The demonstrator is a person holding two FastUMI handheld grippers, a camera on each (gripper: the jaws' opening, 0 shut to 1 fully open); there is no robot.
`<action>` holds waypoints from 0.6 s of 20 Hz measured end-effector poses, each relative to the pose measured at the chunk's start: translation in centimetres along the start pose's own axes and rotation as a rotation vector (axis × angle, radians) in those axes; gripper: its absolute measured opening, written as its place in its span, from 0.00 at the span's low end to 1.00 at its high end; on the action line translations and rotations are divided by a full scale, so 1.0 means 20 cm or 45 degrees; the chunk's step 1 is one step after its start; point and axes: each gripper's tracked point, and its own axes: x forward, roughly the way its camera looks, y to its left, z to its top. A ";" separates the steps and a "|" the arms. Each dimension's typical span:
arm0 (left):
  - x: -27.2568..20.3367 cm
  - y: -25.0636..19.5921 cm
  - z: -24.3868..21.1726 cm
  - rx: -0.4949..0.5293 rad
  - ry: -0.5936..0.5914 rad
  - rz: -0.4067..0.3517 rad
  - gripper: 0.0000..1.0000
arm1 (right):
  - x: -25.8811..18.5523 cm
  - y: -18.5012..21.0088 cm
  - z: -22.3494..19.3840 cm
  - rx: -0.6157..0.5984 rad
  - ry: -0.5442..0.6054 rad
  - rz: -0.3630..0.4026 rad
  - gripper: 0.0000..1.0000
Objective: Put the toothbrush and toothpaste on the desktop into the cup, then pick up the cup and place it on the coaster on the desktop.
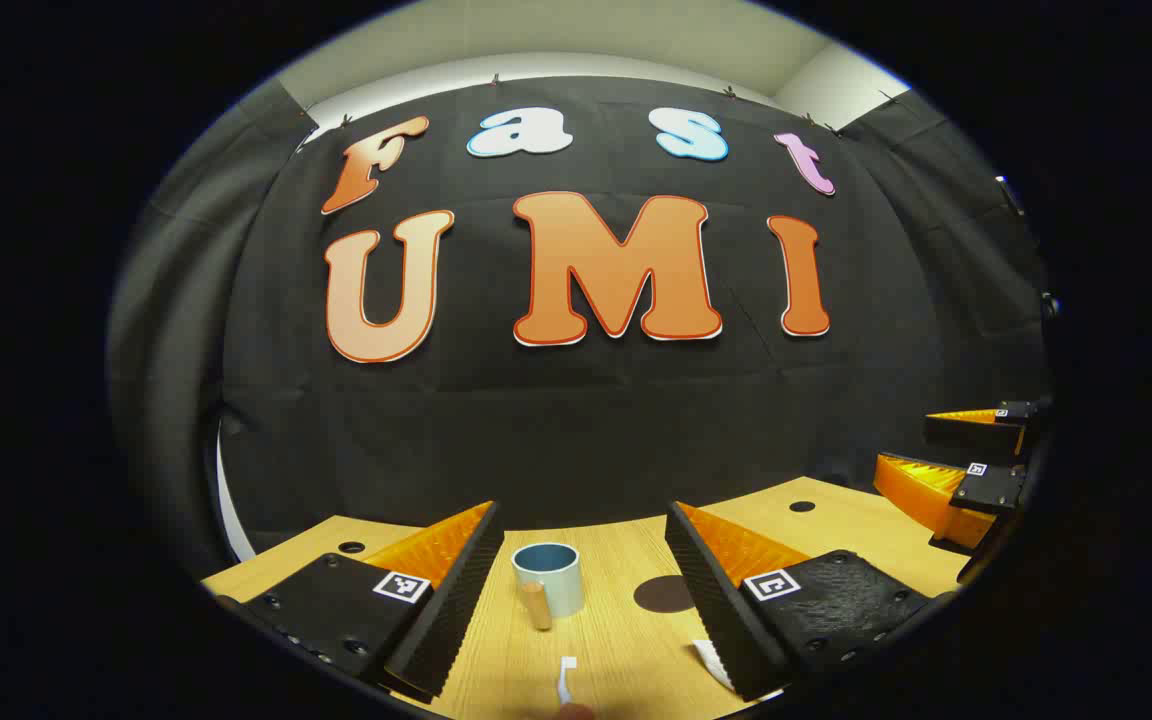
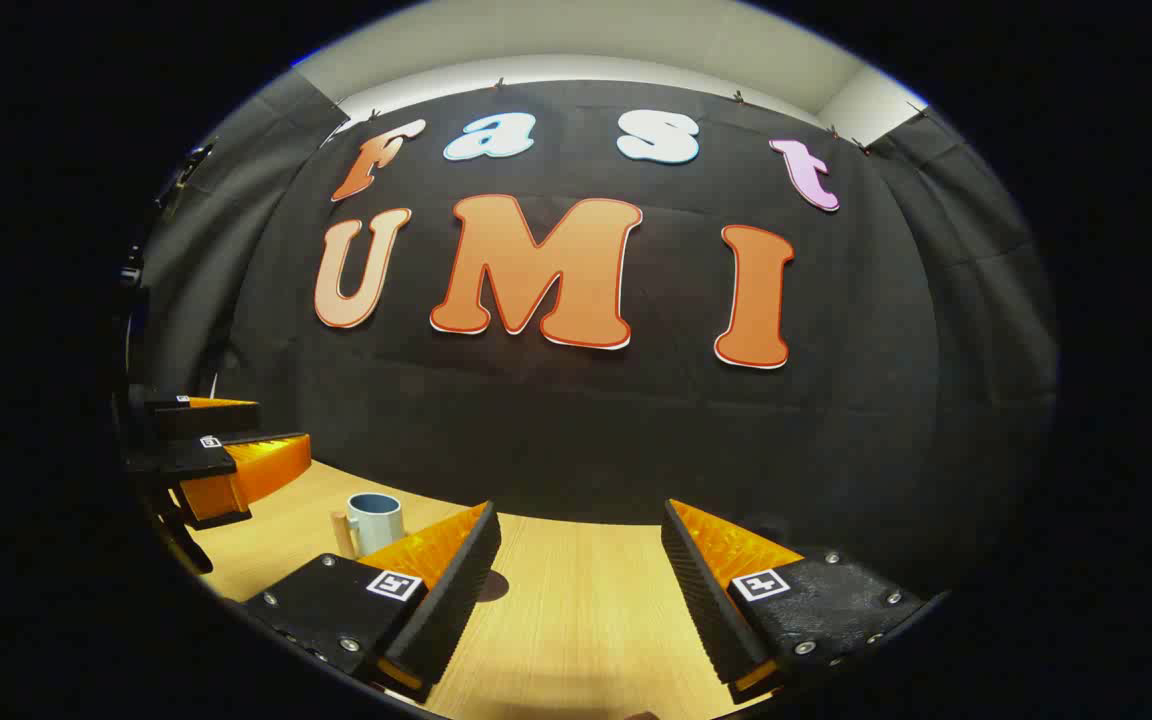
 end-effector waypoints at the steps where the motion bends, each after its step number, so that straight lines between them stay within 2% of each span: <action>1: 0.01 0.03 -0.01 -0.002 0.002 -0.002 1.00 | 0.01 0.02 -0.01 0.009 0.013 0.009 0.97; 2: 0.02 0.05 -0.01 -0.011 0.010 -0.002 0.98 | 0.02 0.03 -0.01 0.020 0.013 0.016 0.97; 12: 0.04 0.22 -0.07 -0.070 0.026 0.018 0.98 | 0.09 0.15 -0.06 0.063 0.064 0.064 0.97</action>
